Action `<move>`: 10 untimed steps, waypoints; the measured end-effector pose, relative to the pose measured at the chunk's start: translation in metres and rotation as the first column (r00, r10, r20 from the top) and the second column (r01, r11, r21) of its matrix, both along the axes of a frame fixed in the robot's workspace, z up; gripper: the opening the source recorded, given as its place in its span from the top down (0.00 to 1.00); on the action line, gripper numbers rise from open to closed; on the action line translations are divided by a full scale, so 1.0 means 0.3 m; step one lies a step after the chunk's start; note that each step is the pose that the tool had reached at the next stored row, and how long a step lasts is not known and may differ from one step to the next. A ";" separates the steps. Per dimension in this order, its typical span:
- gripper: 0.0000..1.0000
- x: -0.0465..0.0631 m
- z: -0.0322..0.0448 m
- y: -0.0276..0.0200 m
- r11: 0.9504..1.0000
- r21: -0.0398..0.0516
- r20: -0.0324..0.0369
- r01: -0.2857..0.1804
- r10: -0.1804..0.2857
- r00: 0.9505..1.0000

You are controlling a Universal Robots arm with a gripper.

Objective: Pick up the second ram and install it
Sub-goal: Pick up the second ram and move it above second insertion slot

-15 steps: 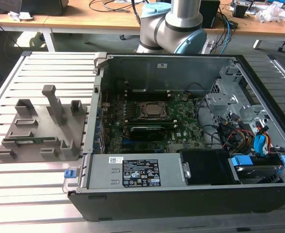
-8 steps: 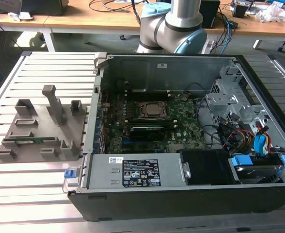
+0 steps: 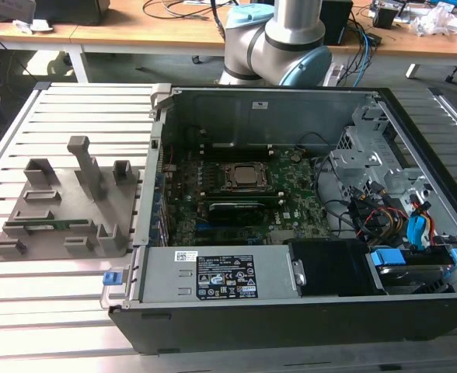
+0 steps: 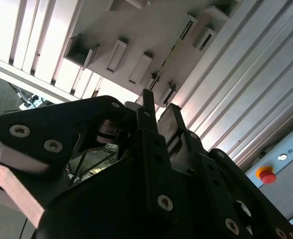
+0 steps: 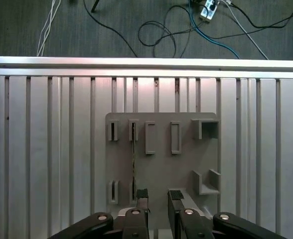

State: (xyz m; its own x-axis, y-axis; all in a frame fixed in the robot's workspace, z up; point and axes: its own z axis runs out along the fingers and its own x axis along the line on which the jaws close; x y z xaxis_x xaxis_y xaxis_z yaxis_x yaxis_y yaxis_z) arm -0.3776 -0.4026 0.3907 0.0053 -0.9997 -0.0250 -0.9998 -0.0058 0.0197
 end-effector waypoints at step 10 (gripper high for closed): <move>0.70 0.000 -0.071 0.000 1.000 0.000 0.000 0.000 0.000 1.000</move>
State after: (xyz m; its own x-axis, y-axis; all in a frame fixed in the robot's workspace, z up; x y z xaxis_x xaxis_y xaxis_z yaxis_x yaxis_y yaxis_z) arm -0.3777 -0.4026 0.3695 0.0053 -0.9997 -0.0249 -0.9998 -0.0058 0.0199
